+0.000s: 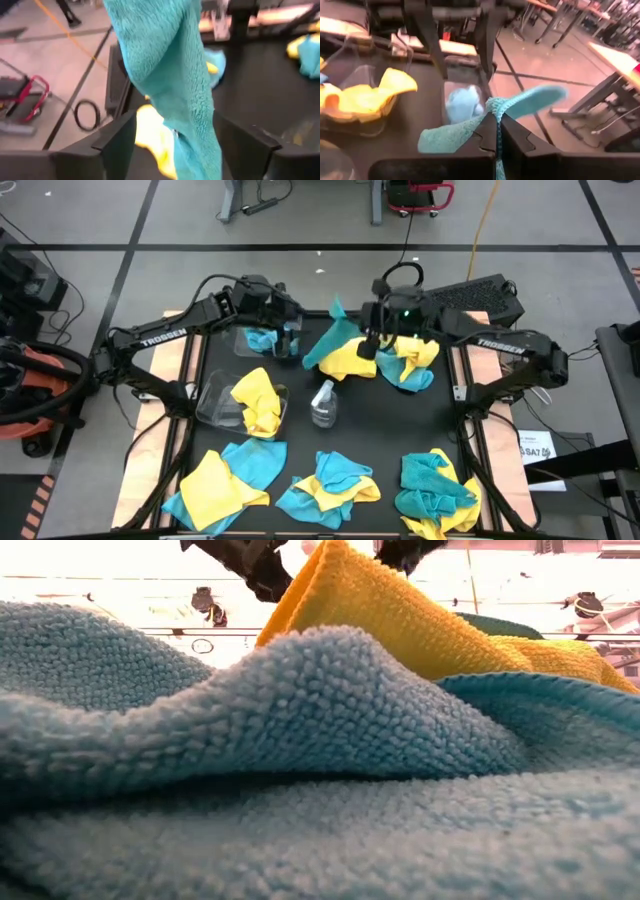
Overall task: Sort microfiber towel by color & place in baskets
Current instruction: Put the blue microfiber cloth into the top transparent bin
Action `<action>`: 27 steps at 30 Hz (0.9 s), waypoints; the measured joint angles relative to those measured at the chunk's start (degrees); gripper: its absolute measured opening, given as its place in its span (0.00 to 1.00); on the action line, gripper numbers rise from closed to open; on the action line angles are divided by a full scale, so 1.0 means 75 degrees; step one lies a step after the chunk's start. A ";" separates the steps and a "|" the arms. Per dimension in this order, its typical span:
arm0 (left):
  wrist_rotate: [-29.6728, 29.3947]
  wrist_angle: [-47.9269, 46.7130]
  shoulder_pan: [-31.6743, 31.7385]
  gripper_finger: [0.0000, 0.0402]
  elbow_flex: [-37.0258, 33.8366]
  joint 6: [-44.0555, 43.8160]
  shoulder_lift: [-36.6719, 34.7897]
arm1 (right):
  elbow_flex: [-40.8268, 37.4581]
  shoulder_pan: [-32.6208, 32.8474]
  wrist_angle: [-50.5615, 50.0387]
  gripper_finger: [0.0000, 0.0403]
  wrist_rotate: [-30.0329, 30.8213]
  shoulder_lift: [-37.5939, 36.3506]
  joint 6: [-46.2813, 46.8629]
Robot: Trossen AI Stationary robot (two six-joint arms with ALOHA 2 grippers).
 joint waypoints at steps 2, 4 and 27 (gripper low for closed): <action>0.0327 0.0348 0.0006 0.73 0.0000 -0.0131 0.0030 | 0.0633 -0.0017 -0.0281 0.00 0.0003 0.0144 -0.0072; 0.0751 0.0653 0.0003 0.79 0.0000 -0.0375 0.0069 | 0.1129 -0.0054 -0.0545 0.00 -0.0006 0.0321 -0.0119; -0.0811 0.0881 0.0000 0.55 -0.0012 -0.0347 0.1362 | 0.2302 -0.0172 -0.0730 0.00 -0.0379 0.1010 -0.0145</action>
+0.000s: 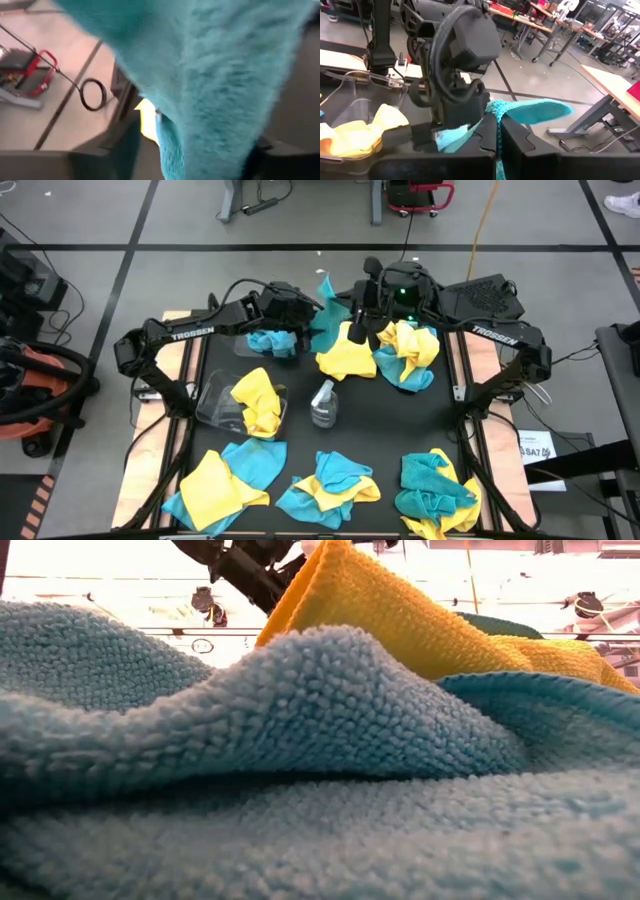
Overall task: Sort microfiber towel by color & place in baskets
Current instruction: Put the blue microfiber cloth into the top transparent bin
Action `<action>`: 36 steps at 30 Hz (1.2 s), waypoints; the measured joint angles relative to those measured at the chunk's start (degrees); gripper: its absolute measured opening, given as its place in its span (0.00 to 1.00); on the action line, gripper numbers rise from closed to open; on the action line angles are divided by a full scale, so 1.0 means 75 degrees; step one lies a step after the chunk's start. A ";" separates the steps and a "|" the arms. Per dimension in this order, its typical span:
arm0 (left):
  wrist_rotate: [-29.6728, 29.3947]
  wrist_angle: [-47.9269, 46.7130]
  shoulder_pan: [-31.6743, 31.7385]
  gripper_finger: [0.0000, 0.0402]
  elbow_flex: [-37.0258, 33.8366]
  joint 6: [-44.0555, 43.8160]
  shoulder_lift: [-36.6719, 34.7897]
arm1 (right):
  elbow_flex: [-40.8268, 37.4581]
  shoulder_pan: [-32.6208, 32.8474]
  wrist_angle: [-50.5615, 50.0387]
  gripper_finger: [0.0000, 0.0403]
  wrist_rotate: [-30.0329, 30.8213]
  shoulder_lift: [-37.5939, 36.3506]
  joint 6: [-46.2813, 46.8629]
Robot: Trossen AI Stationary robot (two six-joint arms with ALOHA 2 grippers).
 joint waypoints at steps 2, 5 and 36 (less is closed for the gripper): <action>0.0002 0.0265 0.0005 0.40 0.0004 0.0162 -0.0035 | 0.0003 -0.0030 -0.0028 0.00 -0.0006 -0.0028 -0.0004; 0.0002 0.0381 0.0006 0.16 0.0006 0.0526 -0.0154 | 0.0004 -0.0036 -0.0418 0.00 0.0006 -0.0025 0.0085; -0.2414 -0.3136 0.2292 0.00 -0.0370 0.1587 -0.1911 | 0.0000 0.0072 -0.4343 0.62 0.0216 -0.0019 0.1252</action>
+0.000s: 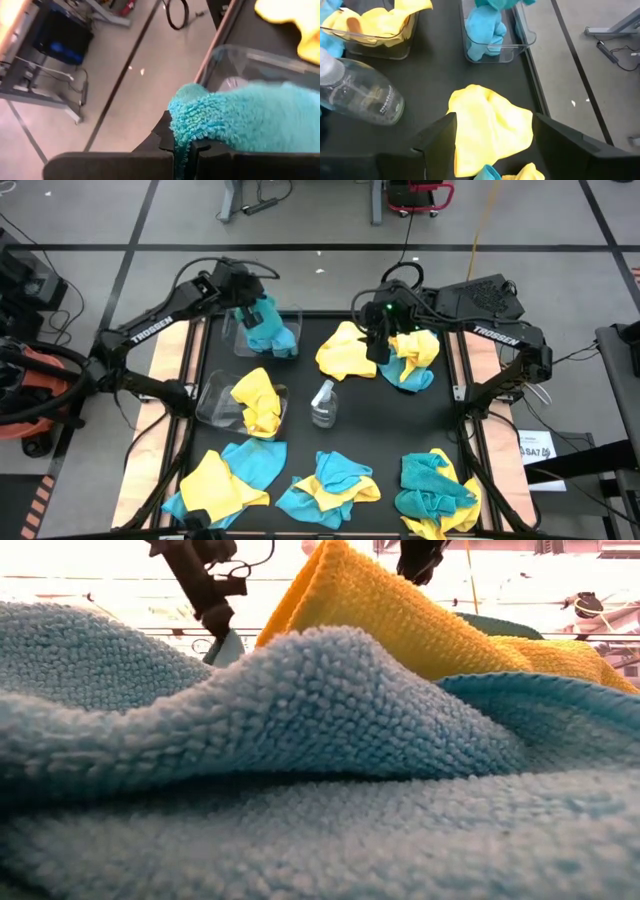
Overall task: Sort microfiber towel by color & place in baskets
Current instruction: Put the blue microfiber cloth into the top transparent bin
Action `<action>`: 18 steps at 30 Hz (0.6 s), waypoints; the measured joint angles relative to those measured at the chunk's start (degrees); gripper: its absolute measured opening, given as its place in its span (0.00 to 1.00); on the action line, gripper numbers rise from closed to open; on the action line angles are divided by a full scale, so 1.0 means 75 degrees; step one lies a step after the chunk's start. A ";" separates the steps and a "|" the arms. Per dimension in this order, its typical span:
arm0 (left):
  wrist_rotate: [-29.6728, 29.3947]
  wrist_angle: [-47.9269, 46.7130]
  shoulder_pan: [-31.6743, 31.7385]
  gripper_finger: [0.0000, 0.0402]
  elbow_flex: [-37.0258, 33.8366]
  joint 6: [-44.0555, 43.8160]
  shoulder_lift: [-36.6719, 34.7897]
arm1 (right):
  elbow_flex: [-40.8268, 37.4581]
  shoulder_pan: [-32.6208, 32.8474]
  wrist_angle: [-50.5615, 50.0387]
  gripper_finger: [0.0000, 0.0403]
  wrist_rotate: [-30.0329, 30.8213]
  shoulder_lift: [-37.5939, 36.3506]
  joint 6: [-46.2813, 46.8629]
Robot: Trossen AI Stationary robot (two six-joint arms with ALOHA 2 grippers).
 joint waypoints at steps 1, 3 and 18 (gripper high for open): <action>-0.0003 0.0004 0.0006 0.00 -0.0125 0.0001 -0.0001 | 0.0000 0.0032 -0.0033 0.62 0.0000 0.0000 0.0025; -0.0003 0.0040 0.0014 0.00 -0.0432 0.0009 -0.0009 | 0.0000 0.0091 -0.0144 0.62 0.0000 0.0000 0.0041; 0.0385 0.1835 -0.0039 0.00 -0.2902 -0.0268 0.0044 | -0.0003 0.0604 -0.0104 0.62 -0.0020 0.0000 0.0145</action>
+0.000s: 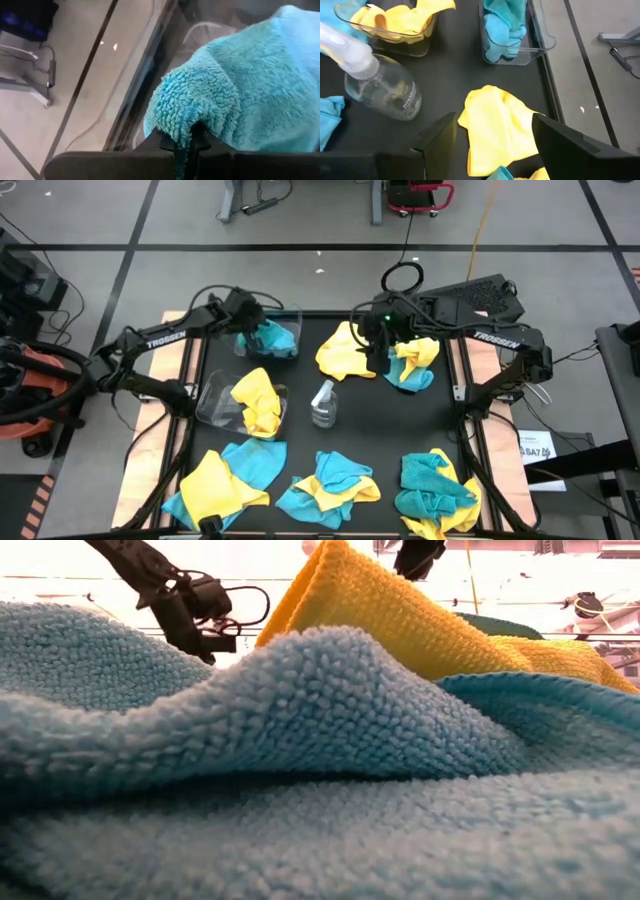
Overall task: Sort microfiber towel by color & place in baskets
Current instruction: Put the blue microfiber cloth into the top transparent bin
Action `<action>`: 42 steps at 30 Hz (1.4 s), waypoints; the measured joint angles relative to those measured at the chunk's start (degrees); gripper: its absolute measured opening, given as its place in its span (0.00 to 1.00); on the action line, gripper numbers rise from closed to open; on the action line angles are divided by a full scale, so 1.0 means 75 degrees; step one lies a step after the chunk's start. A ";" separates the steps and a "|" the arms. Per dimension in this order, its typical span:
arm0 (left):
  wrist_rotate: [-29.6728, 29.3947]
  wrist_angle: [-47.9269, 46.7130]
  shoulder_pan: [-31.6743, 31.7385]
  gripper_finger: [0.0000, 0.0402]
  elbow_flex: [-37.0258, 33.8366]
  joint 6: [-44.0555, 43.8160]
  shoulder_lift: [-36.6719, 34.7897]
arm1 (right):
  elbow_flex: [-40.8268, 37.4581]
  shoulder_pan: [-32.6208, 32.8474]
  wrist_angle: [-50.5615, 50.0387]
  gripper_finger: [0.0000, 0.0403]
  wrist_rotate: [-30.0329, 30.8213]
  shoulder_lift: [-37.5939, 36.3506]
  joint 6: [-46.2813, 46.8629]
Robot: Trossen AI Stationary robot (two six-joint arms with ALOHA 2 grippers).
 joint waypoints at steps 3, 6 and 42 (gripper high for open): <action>0.0008 0.0305 0.0034 0.00 -0.0145 -0.0001 0.0157 | 0.0000 0.0112 -0.0046 0.62 0.0000 0.0000 0.0127; 0.0116 0.0346 0.0056 0.00 -0.0152 -0.0003 0.0506 | 0.0000 0.0240 -0.0149 0.62 0.0002 0.0000 0.0259; 0.0757 -0.2121 0.0123 0.51 0.1734 -0.0683 0.1241 | 0.0000 0.0958 -0.1258 0.62 0.0183 0.0000 0.0610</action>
